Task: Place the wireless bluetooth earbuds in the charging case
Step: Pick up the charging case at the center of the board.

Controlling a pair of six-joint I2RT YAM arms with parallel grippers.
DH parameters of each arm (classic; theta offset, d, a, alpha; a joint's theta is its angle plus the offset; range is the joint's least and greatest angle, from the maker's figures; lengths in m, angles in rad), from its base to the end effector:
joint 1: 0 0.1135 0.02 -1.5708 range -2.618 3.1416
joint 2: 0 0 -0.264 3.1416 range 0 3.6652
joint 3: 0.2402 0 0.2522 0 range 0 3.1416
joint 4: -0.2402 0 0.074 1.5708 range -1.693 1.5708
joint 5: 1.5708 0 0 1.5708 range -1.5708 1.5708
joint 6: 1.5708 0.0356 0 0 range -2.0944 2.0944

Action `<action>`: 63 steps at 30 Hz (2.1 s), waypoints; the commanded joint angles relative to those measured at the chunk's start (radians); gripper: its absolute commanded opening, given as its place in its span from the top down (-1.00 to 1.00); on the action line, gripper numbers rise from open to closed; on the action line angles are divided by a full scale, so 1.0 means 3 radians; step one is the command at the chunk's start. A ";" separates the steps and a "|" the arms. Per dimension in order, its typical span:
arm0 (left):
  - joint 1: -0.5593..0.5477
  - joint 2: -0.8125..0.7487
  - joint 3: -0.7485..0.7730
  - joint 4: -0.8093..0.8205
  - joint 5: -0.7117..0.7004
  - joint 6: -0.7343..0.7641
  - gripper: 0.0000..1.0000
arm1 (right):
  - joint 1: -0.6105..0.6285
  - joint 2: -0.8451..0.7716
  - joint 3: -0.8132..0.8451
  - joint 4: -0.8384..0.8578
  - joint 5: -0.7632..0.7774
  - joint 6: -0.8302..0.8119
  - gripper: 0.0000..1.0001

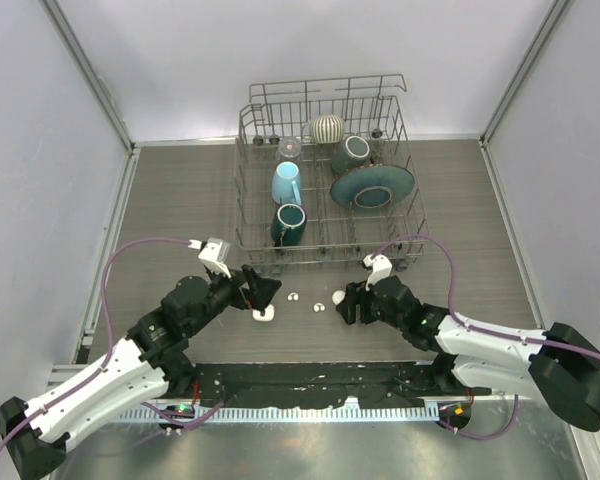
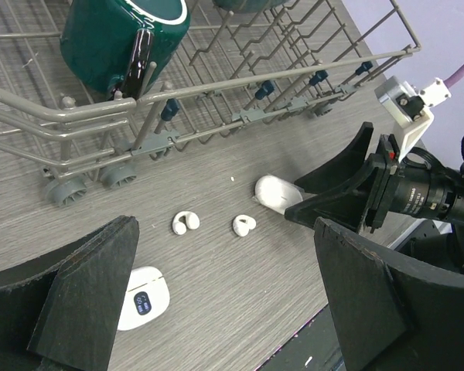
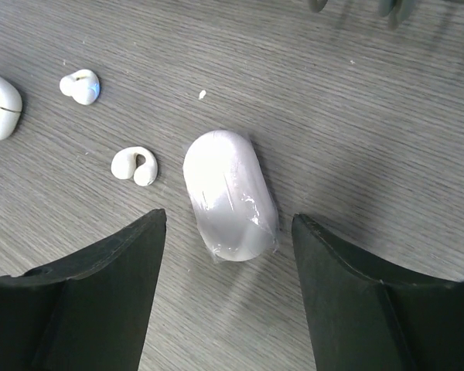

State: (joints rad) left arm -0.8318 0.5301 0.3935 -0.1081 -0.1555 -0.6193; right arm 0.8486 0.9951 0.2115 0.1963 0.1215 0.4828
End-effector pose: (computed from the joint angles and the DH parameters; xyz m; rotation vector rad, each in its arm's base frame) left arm 0.1044 -0.1064 0.2466 0.0866 1.9020 -0.8741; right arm 0.1243 0.1346 0.1440 -0.3329 2.1981 0.6288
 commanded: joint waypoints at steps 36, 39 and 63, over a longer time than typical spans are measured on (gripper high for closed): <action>0.0006 -0.0146 0.0105 -0.0028 -0.0008 0.0116 -0.99 | 0.0469 0.0850 0.0686 -0.0409 0.0653 -0.0244 -0.24; 0.0001 -0.0166 0.0105 -0.0033 -0.0003 0.0116 -1.00 | 0.0495 0.0804 0.0686 -0.0460 0.0715 -0.0218 -0.08; 0.0006 0.0400 0.1295 -0.0651 -0.0106 -0.0006 -1.00 | 0.0521 -0.0632 0.1391 -0.0864 -0.0108 -0.0709 0.98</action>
State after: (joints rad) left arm -0.8314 0.5690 0.6579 -0.2489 -0.1986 -0.6033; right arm 0.9997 0.8177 0.5129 -0.0486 0.1661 0.3382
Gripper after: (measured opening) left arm 0.996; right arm 0.473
